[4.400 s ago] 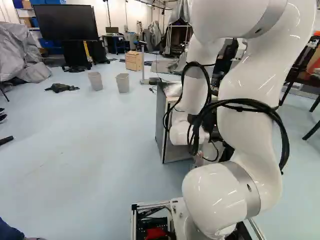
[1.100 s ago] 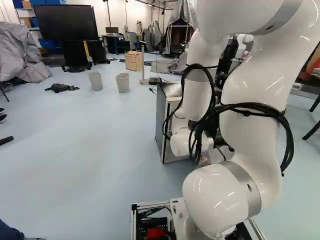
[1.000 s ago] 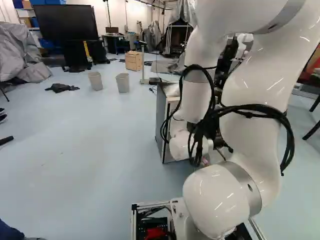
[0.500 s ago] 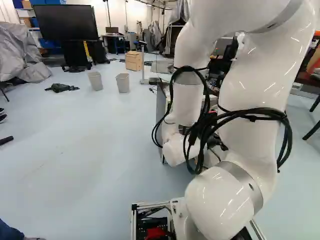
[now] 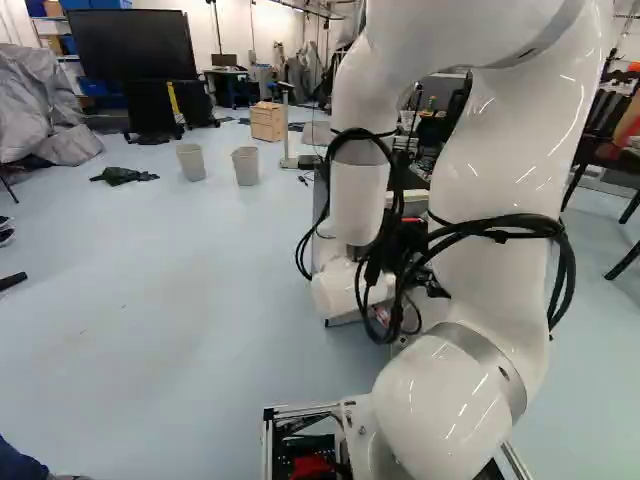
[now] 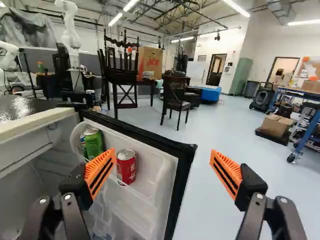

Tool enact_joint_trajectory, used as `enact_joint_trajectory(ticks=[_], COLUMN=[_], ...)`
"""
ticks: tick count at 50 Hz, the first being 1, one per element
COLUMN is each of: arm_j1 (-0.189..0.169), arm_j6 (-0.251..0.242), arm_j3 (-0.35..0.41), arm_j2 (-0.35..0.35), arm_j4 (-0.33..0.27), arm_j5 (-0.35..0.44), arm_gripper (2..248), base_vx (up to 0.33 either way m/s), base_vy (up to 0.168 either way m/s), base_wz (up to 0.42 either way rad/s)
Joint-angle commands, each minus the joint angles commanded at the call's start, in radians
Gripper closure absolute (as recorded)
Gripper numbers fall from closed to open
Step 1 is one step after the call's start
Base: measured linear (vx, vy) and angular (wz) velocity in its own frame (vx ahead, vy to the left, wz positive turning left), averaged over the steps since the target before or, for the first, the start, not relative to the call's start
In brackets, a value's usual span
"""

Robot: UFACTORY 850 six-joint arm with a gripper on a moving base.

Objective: Grab a drink from the fridge

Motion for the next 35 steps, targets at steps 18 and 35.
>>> enact_joint_trajectory(ticks=[18, 35], arm_j1=[-0.038, -0.085], arm_j6=[0.000, 0.000], arm_j3=[-0.126, -0.254], arm_j2=[-0.078, -0.206], arm_j4=[0.110, 0.119], arm_j5=[-0.023, -0.025], arm_gripper=[3, 3], base_vx=[0.000, 0.000], base_vy=[0.000, 0.000], base_wz=[0.000, 0.000])
